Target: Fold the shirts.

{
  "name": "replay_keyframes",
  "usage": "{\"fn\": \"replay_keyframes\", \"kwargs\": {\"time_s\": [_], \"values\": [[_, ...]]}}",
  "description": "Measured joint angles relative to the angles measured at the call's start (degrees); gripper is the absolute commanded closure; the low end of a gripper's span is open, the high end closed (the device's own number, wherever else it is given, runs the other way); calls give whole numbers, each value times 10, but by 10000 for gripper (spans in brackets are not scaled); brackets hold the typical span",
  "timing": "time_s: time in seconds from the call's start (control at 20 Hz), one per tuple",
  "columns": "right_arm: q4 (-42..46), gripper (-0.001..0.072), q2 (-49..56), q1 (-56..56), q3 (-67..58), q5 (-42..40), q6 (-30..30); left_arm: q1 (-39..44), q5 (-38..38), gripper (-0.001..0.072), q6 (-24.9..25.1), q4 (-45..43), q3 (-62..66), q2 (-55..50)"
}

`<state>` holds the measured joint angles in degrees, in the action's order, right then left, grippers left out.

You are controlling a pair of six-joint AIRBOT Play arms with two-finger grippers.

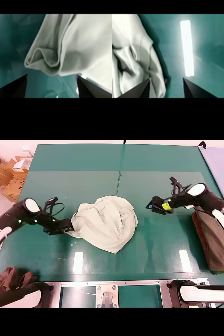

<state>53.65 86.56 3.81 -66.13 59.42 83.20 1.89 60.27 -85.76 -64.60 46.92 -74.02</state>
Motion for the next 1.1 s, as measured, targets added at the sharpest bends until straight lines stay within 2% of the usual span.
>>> {"fn": "replay_keyframes", "kwargs": {"time_s": [0.1, 0.25, 0.4, 0.45, 0.55, 0.8, 1.1], "values": [[-36, 249, 70, -3, -52, 12, -19, -2, -31, 334, 19, 36, -17, -10], [-75, 250, 159, -22, -118, 31, -35, -3, -64, 688, 53, 78, -28, -20], [-112, 256, 216, -50, -166, 45, -47, -3, -86, 685, 71, 97, -27, -24], [-116, 370, 230, -61, -180, 47, -50, -3, -90, 685, 74, 99, -25, -25], [-115, 698, 250, -79, -202, 45, -54, -3, -94, 685, 84, 100, -14, -26], [-113, 697, 262, -91, -296, 98, -57, -4, -45, 685, 87, 39, 85, -26], [-116, 696, 181, -47, -475, 202, -23, -3, 74, 686, 67, -69, 334, -2]]}}
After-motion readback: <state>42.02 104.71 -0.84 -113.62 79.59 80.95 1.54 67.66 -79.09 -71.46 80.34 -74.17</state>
